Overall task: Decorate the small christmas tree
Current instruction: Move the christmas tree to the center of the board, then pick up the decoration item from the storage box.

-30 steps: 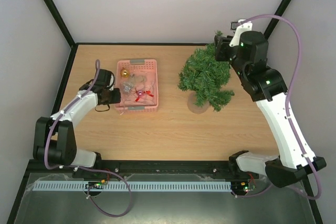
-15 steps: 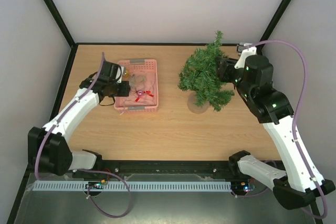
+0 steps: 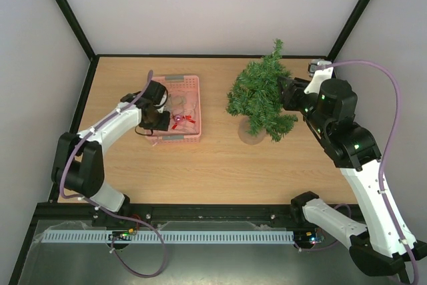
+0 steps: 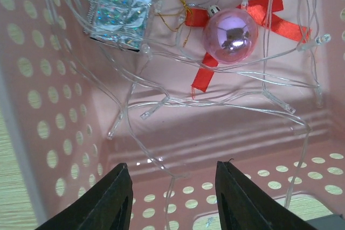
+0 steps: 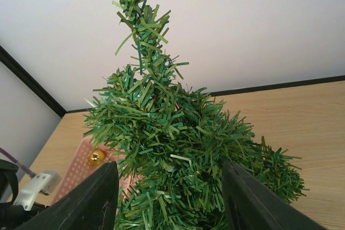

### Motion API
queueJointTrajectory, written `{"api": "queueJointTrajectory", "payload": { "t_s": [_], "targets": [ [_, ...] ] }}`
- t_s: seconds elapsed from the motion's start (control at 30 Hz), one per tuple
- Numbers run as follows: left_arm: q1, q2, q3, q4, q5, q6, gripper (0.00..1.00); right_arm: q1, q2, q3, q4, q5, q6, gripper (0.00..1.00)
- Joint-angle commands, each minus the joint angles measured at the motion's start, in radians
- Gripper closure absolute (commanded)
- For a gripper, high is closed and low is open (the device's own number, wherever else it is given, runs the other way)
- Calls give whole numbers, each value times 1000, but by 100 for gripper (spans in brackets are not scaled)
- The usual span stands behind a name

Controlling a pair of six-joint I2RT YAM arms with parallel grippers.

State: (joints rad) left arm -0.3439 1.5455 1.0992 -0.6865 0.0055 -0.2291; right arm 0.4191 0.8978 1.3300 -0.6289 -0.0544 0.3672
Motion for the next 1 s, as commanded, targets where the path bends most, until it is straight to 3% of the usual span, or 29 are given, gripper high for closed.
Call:
{"api": "queueJointTrajectory", "payload": {
  "t_s": [0.0, 0.33, 0.7, 0.97],
  "targets": [
    [-24, 44, 2, -27, -6, -2, 56, 1, -11, -9, 14, -12, -11, 49],
    [-38, 121, 0, -16, -9, 11, 59, 1, -14, -14, 20, -15, -5, 49],
    [-42, 88, -7, -9, -32, 22, 96, 1, -18, -1, 15, -18, 3, 49],
    [-43, -21, 83, -49, -24, 14, 98, 1, -33, -3, 22, -34, 37, 49]
  ]
}}
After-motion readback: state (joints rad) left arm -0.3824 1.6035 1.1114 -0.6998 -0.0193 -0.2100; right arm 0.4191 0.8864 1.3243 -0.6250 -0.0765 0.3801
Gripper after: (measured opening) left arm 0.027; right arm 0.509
